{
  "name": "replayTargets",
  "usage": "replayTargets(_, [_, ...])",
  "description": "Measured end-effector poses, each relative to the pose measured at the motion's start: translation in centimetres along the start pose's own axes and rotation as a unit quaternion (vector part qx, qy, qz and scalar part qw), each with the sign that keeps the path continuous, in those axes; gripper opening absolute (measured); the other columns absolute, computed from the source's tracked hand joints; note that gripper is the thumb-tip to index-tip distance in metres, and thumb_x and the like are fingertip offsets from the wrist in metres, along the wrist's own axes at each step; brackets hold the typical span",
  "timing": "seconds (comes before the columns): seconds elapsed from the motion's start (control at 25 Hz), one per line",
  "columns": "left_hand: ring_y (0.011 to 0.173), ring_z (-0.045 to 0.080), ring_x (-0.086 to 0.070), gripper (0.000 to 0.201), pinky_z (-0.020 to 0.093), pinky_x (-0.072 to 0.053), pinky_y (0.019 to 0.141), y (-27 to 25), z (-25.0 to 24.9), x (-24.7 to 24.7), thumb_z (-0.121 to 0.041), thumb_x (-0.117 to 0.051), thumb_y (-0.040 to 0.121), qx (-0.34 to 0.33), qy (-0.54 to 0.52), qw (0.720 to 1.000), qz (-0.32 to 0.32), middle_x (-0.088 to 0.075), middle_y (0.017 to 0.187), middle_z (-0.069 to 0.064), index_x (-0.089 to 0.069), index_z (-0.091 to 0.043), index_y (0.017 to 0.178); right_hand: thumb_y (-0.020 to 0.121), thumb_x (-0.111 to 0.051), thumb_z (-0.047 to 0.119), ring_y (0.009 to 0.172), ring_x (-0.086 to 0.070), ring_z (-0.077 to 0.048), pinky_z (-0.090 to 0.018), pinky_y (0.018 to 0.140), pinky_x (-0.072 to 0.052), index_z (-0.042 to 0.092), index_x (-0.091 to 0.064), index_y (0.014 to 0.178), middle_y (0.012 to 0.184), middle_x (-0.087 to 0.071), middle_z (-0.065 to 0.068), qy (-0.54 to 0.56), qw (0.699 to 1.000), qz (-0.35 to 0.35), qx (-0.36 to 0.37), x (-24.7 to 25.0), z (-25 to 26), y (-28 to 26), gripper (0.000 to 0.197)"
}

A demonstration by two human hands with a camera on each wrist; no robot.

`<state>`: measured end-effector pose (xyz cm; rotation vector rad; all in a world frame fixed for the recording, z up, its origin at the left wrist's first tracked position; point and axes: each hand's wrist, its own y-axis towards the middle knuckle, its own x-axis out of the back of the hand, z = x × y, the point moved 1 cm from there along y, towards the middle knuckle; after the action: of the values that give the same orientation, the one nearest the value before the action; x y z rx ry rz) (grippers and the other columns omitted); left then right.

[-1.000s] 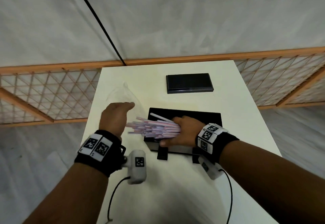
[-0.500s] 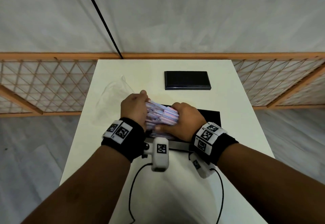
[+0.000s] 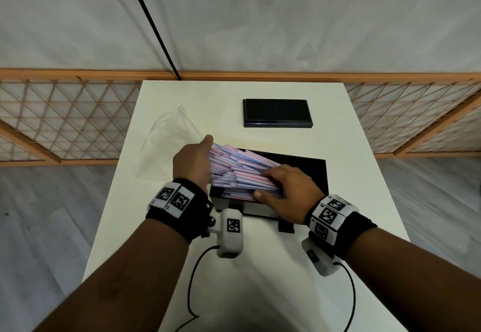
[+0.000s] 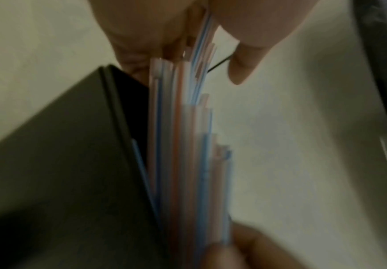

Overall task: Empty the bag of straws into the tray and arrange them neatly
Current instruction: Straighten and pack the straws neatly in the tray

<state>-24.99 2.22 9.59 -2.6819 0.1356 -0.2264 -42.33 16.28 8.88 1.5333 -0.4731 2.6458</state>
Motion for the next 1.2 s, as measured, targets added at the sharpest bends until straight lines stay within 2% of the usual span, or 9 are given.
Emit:
replayTargets(0.16, [0.09,0.034,-0.056,0.049,0.033,-0.046,0.083,-1.6,-0.9,0.2,-0.048,-0.046,0.101,-0.036,0.18,0.981,-0.056,-0.058,0.084,0.006,-0.064,-0.003,0.091,0.076,-0.045,0.081,0.12,-0.054,-0.025,-0.037,0.104,-0.045,0.029,-0.056,0.132,0.127,-0.058,-0.001,-0.02,0.999,0.024,-0.021,-0.6,0.5,0.9,0.077])
replayTargets(0.28, [0.087,0.04,-0.062,0.06,0.041,-0.053,0.083,-1.9,-1.3,0.4,-0.048,-0.041,0.102,-0.038,0.198,0.978,-0.054,-0.057,0.069,0.009,-0.065,0.001,0.077,0.066,-0.029,0.09,0.127,-0.051,-0.027,-0.045,0.105,-0.043,0.038,-0.047,0.138,0.137,-0.056,0.004,-0.029,0.998,0.043,-0.026,-1.3,1.3,1.4,0.091])
replayTargets(0.44, [0.081,0.042,-0.067,0.059,0.051,-0.058,0.082,-1.5,-1.8,0.4,-0.058,-0.046,0.093,-0.001,0.126,0.99,-0.055,-0.061,0.07,0.013,-0.057,-0.007,0.065,0.079,-0.044,0.079,0.125,-0.048,-0.026,-0.046,0.105,-0.038,0.034,-0.045,0.137,0.137,-0.053,0.004,-0.071,0.997,0.022,-0.011,-0.8,2.9,1.7,0.073])
replayTargets(0.6, [0.093,0.033,-0.069,0.103,0.052,-0.058,0.089,-0.5,-0.4,0.6,-0.089,-0.05,0.056,0.065,0.015,0.998,-0.014,-0.071,0.101,0.009,-0.064,-0.006,0.115,0.075,-0.058,0.075,0.117,-0.049,-0.025,-0.043,0.101,-0.043,0.028,-0.052,0.128,0.125,-0.054,0.0,-0.039,0.999,0.006,-0.018,0.0,2.4,1.1,0.072])
replayTargets(0.72, [0.1,0.03,-0.074,0.082,0.043,-0.058,0.085,-2.1,0.2,0.3,-0.079,-0.059,0.076,0.121,-0.175,0.974,0.074,-0.076,0.113,0.009,-0.069,-0.013,0.123,0.061,-0.057,0.08,0.098,-0.049,-0.019,-0.035,0.086,-0.046,0.029,-0.054,0.103,0.104,-0.053,0.004,-0.042,0.998,-0.048,-0.005,0.5,0.9,-0.6,0.066])
replayTargets(0.84, [0.089,0.026,-0.078,0.057,0.036,-0.057,0.08,-3.0,0.6,-0.2,-0.063,-0.053,0.094,0.118,-0.205,0.962,0.138,-0.079,0.106,0.01,-0.075,-0.013,0.111,0.067,-0.075,0.063,0.083,-0.05,-0.02,-0.03,0.073,-0.04,0.027,-0.046,0.08,0.085,-0.05,0.006,-0.03,0.999,-0.006,0.009,-0.1,-0.5,-1.8,0.048])
replayTargets(0.92, [0.085,0.025,-0.078,0.048,0.036,-0.057,0.084,-3.3,0.4,-0.4,-0.057,-0.056,0.095,0.107,-0.205,0.963,0.134,-0.08,0.098,0.008,-0.077,-0.015,0.102,0.073,-0.08,0.049,0.078,-0.052,-0.023,-0.028,0.07,-0.036,0.023,-0.053,0.074,0.078,-0.054,0.004,-0.033,0.998,0.006,0.046,-0.7,-1.1,-1.7,0.038])
replayTargets(1.04, [0.098,0.028,-0.075,0.049,0.037,-0.056,0.087,-4.5,0.8,-0.7,-0.054,-0.062,0.092,0.122,-0.188,0.967,0.118,-0.078,0.11,0.008,-0.075,-0.014,0.117,0.073,-0.081,0.044,0.074,-0.054,-0.025,-0.027,0.071,-0.035,0.015,-0.064,0.075,0.076,-0.061,-0.002,-0.051,0.994,-0.001,0.097,-1.1,-1.9,-1.9,0.033])
replayTargets(1.2, [0.109,0.028,-0.072,0.057,0.036,-0.055,0.086,-4.9,2.1,-1.1,-0.055,-0.07,0.085,0.12,-0.184,0.974,0.063,-0.075,0.121,0.007,-0.068,-0.016,0.127,0.062,-0.066,0.065,0.077,-0.05,-0.023,-0.036,0.071,-0.046,0.021,-0.057,0.079,0.08,-0.056,0.003,-0.049,0.995,-0.049,0.072,-0.6,-2.3,-2.8,0.047])
